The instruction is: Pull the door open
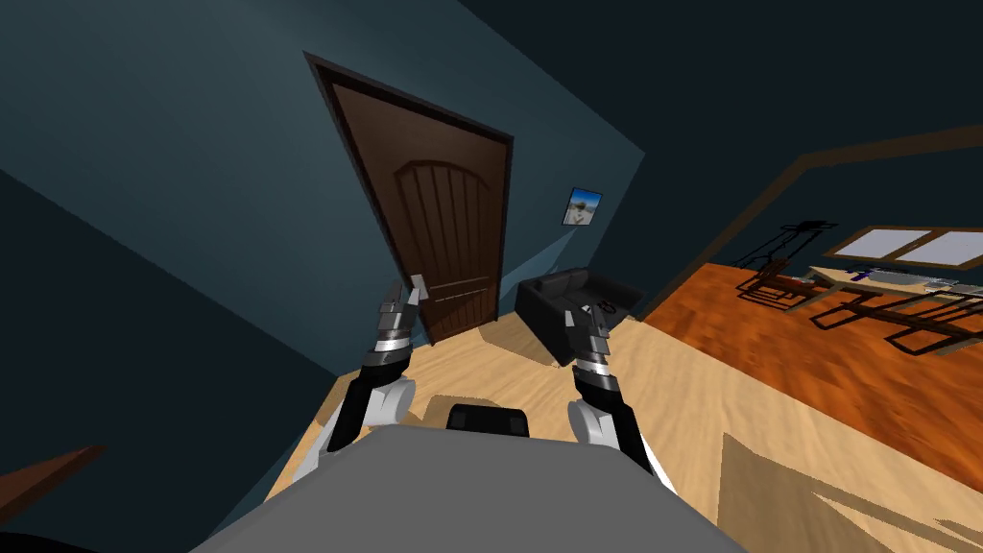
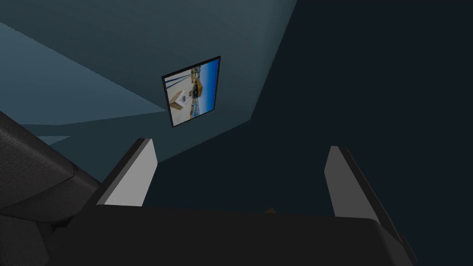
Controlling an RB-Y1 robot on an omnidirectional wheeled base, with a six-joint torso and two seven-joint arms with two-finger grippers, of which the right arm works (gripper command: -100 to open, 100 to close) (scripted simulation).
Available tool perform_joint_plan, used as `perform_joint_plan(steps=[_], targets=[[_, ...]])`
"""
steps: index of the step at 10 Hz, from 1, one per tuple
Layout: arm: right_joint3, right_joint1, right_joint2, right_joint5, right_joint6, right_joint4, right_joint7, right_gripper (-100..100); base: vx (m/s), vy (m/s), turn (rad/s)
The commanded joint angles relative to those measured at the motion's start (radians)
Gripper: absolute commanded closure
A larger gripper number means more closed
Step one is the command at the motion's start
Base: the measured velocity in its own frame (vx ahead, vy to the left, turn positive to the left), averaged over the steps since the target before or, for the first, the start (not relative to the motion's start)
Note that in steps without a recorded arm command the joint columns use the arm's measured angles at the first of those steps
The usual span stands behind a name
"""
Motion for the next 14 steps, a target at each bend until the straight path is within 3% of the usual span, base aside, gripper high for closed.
perform_joint_plan(steps=[1,7,14], targets=[[0.005,0.001,-0.010,-0.030,-0.004,0.013,-0.014,-100,0.030,-0.071,-0.279],[0.025,0.000,-0.040,-0.124,-0.023,0.066,-0.054,-100,0.023,-0.058,-0.259],[0.054,-0.003,-0.083,-0.262,-0.051,0.143,-0.113,-100,-0.013,-0.059,-0.289]])
